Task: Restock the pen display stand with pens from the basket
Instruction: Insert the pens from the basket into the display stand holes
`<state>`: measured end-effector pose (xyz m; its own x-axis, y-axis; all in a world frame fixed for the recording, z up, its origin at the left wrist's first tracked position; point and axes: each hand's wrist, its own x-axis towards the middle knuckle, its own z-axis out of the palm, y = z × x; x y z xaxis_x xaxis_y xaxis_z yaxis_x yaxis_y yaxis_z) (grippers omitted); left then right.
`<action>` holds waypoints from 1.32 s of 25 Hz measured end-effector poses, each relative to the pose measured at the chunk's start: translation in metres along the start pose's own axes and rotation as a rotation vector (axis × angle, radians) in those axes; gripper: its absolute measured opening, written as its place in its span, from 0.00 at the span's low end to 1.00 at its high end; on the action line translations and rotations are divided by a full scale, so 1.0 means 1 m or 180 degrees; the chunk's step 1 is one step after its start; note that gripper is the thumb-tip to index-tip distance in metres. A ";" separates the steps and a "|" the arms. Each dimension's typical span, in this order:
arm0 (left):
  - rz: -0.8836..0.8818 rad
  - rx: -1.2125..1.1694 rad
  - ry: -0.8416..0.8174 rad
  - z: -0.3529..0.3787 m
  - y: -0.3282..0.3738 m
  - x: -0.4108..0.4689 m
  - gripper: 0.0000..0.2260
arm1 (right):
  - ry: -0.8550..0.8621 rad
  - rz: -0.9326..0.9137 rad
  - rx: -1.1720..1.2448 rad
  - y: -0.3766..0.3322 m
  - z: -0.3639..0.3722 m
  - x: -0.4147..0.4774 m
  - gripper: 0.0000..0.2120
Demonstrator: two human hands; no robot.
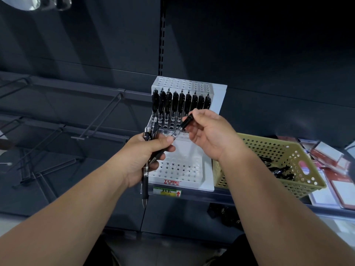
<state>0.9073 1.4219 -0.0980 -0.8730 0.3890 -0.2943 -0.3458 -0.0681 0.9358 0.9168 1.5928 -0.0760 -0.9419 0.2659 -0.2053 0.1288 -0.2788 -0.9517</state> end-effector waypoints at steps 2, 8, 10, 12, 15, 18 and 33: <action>-0.0016 -0.0128 0.0052 0.000 -0.002 0.003 0.04 | -0.0004 0.0035 0.0183 0.000 -0.003 -0.001 0.04; 0.0010 -0.0040 0.0110 0.001 -0.004 0.010 0.06 | -0.0156 0.0183 0.0330 0.008 0.002 -0.003 0.04; 0.0007 0.0114 0.0215 -0.004 -0.006 0.014 0.09 | 0.0116 -0.0041 0.0205 0.000 0.003 0.001 0.03; 0.0026 0.0399 0.0277 -0.009 -0.008 0.016 0.11 | 0.0432 -0.0450 -0.0074 -0.011 0.005 0.006 0.04; 0.0088 0.0821 0.0417 -0.017 -0.013 0.021 0.13 | 0.0620 -0.1170 -0.0702 -0.022 0.012 0.017 0.05; 0.0222 0.0732 0.0702 -0.022 -0.014 0.025 0.11 | 0.0632 -0.1600 -0.1325 -0.025 0.023 0.027 0.07; 0.0681 0.1101 0.0750 -0.033 -0.019 0.036 0.06 | 0.0771 -0.1495 -0.2676 0.017 0.032 0.070 0.02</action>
<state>0.8716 1.4069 -0.1331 -0.9803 0.1777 -0.0862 -0.0495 0.2016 0.9782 0.8434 1.5769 -0.0993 -0.8769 0.3891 0.2822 0.0251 0.6233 -0.7816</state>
